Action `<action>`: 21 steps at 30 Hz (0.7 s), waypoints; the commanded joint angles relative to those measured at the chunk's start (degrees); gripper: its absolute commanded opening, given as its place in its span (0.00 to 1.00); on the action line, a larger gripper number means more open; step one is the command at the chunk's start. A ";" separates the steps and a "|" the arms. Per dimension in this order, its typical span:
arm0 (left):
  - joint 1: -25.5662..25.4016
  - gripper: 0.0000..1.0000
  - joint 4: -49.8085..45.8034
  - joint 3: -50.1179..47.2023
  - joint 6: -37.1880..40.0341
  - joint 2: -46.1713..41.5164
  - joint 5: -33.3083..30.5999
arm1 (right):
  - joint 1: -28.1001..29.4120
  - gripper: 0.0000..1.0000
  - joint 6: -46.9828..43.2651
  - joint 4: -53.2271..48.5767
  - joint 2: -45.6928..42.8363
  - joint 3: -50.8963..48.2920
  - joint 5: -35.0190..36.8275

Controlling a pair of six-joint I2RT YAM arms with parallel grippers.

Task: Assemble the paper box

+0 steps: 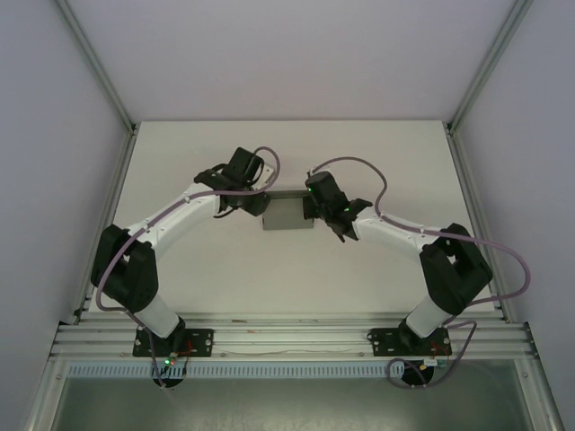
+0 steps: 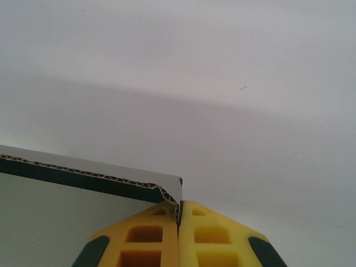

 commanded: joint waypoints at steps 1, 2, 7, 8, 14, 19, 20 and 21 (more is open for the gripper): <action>0.04 0.32 1.92 0.34 -2.08 0.98 -0.72 | 0.97 0.00 -0.18 -7.96 1.58 -0.66 0.34; 0.17 0.29 2.24 0.52 -2.23 1.22 -0.07 | 1.08 0.00 -0.41 -8.24 1.49 -0.58 0.50; 0.58 0.22 2.53 0.92 -3.20 1.98 2.04 | 1.66 0.00 -0.94 -7.90 0.96 -0.87 0.99; 0.70 0.22 2.63 0.75 -3.41 2.20 2.20 | 1.71 0.00 -1.07 -7.86 0.87 -0.85 1.02; 0.66 0.19 2.25 1.32 -4.58 3.37 -0.67 | 1.98 0.00 -1.71 -7.98 0.62 -0.92 0.63; 0.88 0.17 1.42 2.16 -5.01 3.69 -4.03 | 2.20 0.00 -2.12 -8.22 0.61 -1.11 1.09; 0.88 0.17 1.23 2.22 -4.95 3.67 -4.67 | 2.16 0.00 -2.11 -8.34 0.62 -1.22 1.19; 0.90 0.17 1.44 2.19 -5.01 3.73 -4.74 | 2.15 0.00 -2.14 -8.35 0.61 -1.28 1.21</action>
